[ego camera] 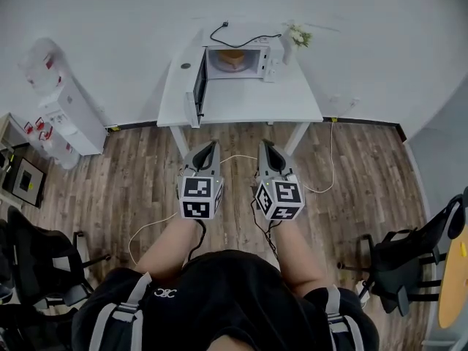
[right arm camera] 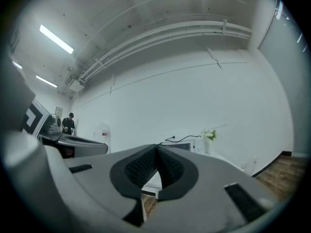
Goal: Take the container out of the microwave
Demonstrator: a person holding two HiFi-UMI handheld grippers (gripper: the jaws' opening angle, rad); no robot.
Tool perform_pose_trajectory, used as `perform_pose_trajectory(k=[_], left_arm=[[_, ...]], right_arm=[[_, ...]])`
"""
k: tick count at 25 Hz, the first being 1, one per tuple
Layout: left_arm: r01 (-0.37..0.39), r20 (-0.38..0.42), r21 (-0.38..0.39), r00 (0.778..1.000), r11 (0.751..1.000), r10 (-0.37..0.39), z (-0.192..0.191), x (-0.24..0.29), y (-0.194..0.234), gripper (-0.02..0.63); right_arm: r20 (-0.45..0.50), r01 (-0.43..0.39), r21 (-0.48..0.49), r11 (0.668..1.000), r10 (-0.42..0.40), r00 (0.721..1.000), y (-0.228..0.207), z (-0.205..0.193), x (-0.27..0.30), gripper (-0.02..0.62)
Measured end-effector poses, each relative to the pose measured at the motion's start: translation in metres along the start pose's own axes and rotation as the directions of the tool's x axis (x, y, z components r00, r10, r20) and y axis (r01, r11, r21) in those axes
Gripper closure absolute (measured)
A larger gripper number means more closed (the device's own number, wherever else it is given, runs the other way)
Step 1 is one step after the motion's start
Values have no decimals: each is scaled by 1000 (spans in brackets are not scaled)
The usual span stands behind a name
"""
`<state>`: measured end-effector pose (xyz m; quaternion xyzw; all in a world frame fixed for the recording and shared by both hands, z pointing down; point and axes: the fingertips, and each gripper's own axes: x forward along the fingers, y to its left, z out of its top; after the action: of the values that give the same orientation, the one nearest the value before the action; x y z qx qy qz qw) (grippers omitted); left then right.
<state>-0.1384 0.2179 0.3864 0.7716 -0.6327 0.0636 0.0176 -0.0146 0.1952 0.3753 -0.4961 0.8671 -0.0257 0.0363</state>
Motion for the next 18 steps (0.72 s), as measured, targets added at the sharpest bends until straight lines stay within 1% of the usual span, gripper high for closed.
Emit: perform_pose_trajectory(k=[5,9,14,18], left_arm=[[26,14,17,1000,1000,-26,0,7,23,594],[32,14,5,999,999,-32,-4,14,38,594],[30,20,15,999,999,-30,-3,37,48,594],[21,23,17,1000,1000,-21,-2,68,55,594]], right_arm=[[7,26,3,1000,-26,1000,13,-8,18,592],[11,31,-5,999,-31,999,20,-11,29,592],[15,35,-9,999,-35,999,11,-15,54,592],[26,20,-10,1000,-20,999,-4,-16,82,592]])
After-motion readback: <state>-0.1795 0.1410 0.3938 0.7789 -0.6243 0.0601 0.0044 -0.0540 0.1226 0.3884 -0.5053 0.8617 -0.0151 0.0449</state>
